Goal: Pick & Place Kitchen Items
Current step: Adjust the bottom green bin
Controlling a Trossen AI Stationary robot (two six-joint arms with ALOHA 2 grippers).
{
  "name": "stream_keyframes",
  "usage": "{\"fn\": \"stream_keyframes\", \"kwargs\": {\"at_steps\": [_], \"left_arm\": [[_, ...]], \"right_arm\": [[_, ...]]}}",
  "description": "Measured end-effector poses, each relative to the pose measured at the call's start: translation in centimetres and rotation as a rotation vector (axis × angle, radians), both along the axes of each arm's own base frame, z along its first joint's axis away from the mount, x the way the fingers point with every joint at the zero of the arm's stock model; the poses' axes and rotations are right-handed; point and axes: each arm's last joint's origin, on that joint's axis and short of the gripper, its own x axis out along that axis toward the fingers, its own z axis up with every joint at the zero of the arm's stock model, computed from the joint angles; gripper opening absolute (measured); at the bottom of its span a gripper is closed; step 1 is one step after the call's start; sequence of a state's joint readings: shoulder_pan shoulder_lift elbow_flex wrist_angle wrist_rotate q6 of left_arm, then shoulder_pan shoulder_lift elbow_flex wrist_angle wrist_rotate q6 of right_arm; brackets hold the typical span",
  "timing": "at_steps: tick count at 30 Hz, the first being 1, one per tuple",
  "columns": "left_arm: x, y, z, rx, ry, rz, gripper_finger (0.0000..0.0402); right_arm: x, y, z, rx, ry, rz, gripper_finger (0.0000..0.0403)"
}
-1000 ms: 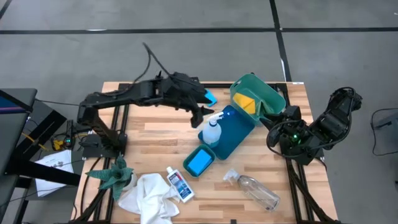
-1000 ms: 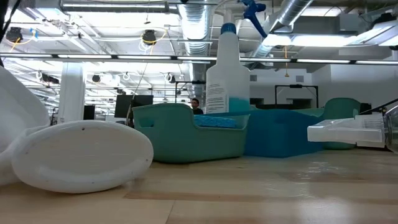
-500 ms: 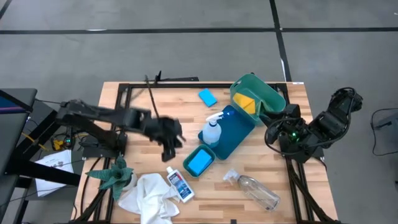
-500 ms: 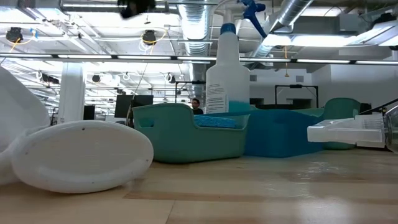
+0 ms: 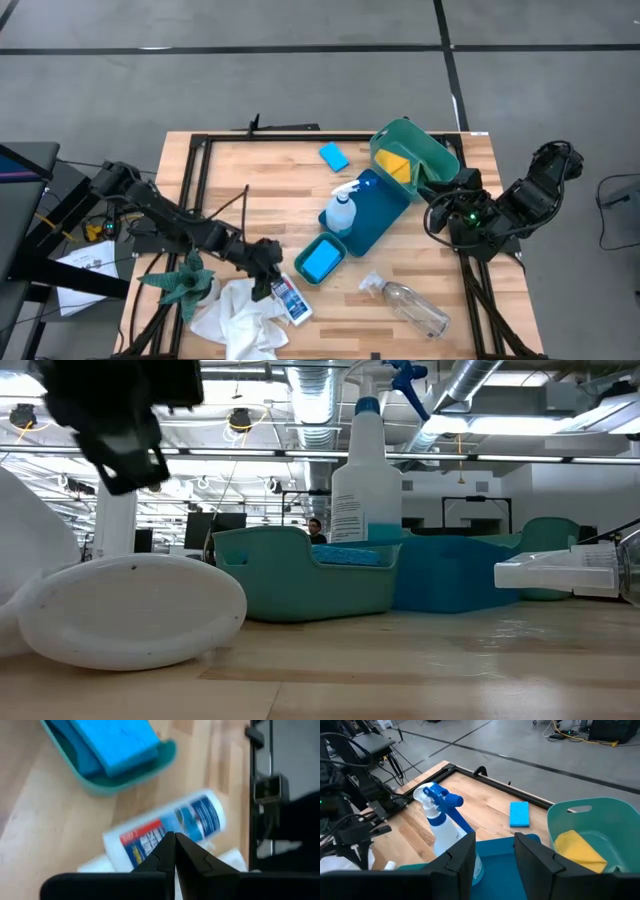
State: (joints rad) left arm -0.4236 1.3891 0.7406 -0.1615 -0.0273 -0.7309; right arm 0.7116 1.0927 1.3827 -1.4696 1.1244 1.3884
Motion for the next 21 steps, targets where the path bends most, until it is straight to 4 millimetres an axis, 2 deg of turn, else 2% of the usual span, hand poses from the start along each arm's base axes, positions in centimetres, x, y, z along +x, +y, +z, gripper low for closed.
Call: {"fn": "stream_keyframes", "kwargs": {"at_steps": [5,8,21], "left_arm": [[1.5,0.4,-2.2,-0.017,0.030,0.005,0.0000],[2.2,0.5,-2.8,-0.046,0.023,-0.012,0.0000],[3.5,2.6,-3.1,-0.037,-0.015,0.046,0.0000]], "right_arm": [[0.0,0.0,0.0,-0.001,0.003,0.000,0.0127],[0.0,0.0,0.0,0.001,0.003,0.001,0.0127],[-0.1,0.0,0.0,-0.002,0.010,0.002,0.0127]]}}
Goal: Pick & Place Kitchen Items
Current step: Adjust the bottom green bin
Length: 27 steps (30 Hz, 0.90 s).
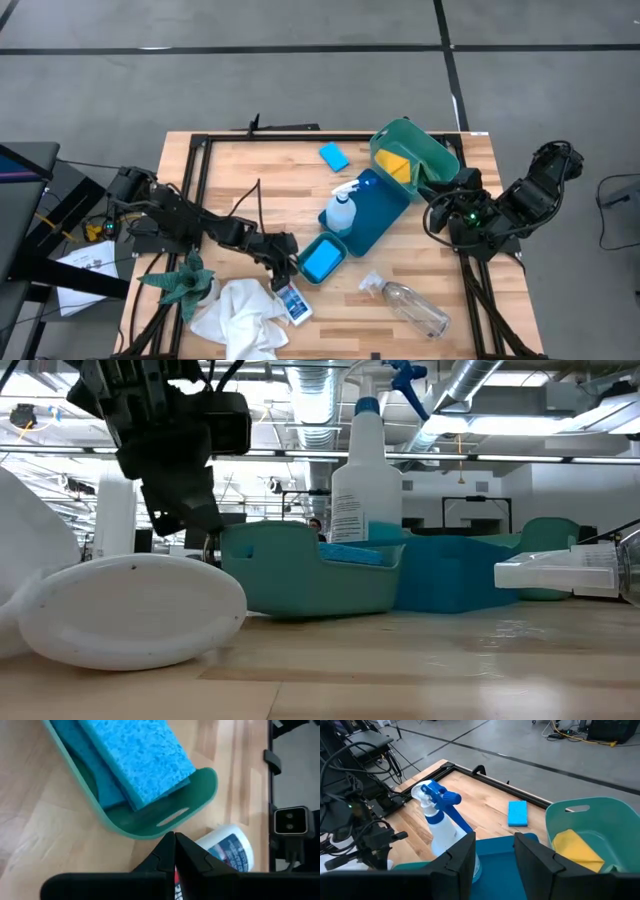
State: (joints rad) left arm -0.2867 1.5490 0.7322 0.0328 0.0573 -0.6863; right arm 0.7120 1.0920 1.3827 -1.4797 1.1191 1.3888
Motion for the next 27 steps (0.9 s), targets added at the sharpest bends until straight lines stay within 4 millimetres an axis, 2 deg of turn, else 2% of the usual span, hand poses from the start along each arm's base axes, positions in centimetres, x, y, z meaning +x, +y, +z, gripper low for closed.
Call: {"fn": "stream_keyframes", "kwargs": {"at_steps": [11,20,27], "left_arm": [[0.5,1.5,0.1,0.006,-0.012,0.033,0.0000],[0.2,0.5,0.1,-0.043,-0.003,-0.044,0.0000],[0.3,0.4,0.2,-0.051,-0.021,-0.045,0.0000]], "right_arm": [[0.0,0.0,0.0,-0.001,0.001,0.000,0.0127],[0.0,0.0,0.0,0.005,-0.004,-0.003,0.0127],[0.0,0.0,0.0,0.018,-0.015,-0.011,0.0127]]}}
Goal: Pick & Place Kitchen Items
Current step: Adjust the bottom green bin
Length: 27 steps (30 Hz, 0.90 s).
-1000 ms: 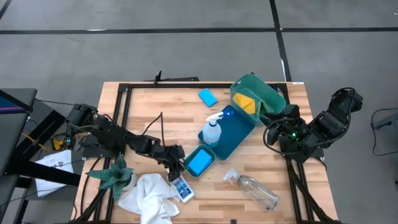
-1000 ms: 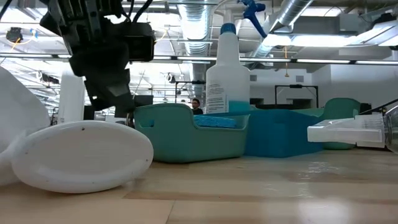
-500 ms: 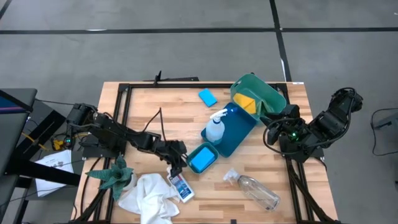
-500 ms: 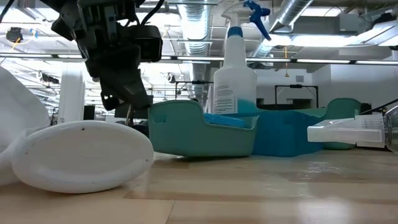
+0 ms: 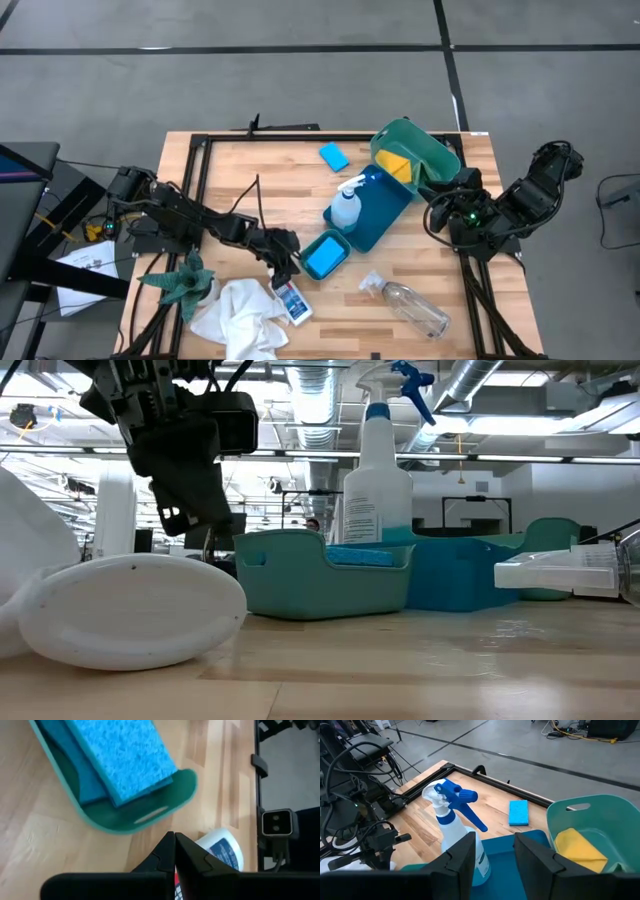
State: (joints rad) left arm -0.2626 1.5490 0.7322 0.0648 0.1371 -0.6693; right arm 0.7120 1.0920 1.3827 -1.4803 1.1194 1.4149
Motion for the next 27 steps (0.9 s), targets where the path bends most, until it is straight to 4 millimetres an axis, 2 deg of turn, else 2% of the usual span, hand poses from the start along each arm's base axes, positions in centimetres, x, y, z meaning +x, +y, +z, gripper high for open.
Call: {"fn": "stream_keyframes", "kwargs": {"at_steps": [23,27], "left_arm": [[0.33,-0.14,0.43,-0.055,-0.038,0.016,0.0000],[0.35,-0.52,-0.18,-0.084,-0.001,0.008,0.0000]], "right_arm": [[0.11,0.09,0.06,0.010,-0.016,-0.001,0.0127],[0.11,0.09,0.07,0.010,-0.016,-0.001,0.0127]]}}
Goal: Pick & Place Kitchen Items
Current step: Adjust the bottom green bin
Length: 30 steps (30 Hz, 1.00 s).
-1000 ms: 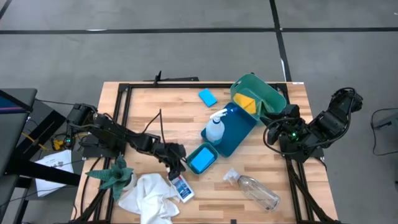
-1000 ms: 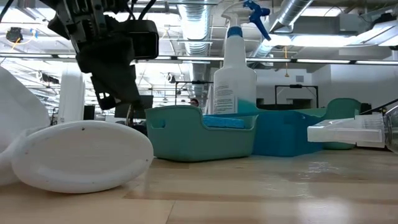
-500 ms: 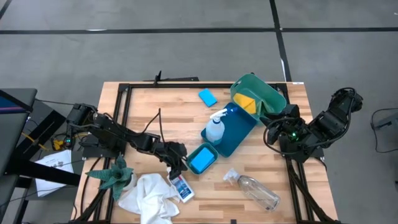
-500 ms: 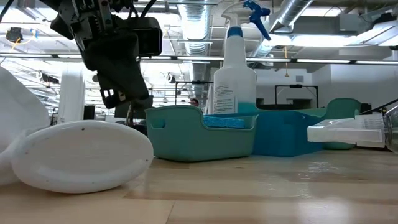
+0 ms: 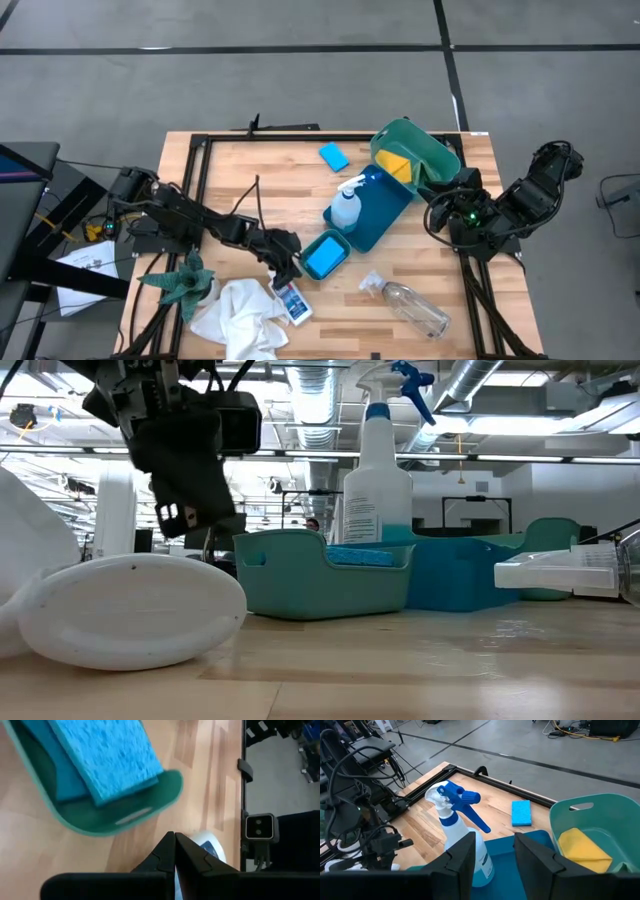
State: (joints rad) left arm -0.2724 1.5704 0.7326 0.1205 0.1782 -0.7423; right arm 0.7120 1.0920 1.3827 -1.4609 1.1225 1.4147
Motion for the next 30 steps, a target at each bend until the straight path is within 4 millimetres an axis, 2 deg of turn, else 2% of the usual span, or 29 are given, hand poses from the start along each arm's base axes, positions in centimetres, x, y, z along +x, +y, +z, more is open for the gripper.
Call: {"fn": "stream_keyframes", "kwargs": {"at_steps": [8,21,30], "left_arm": [[0.1,-1.1,-0.9,-0.011,0.027,0.088,0.0000],[1.3,-1.5,-2.3,-0.105,0.004,0.195,0.0000],[1.7,-1.4,-1.9,-0.128,-0.049,0.242,0.0000]], "right_arm": [[0.0,0.0,0.0,0.000,0.009,0.006,0.0127],[-0.1,-0.1,-0.1,-0.004,0.039,0.014,0.0127],[-0.2,-0.1,-0.1,-0.008,0.043,0.015,0.0127]]}}
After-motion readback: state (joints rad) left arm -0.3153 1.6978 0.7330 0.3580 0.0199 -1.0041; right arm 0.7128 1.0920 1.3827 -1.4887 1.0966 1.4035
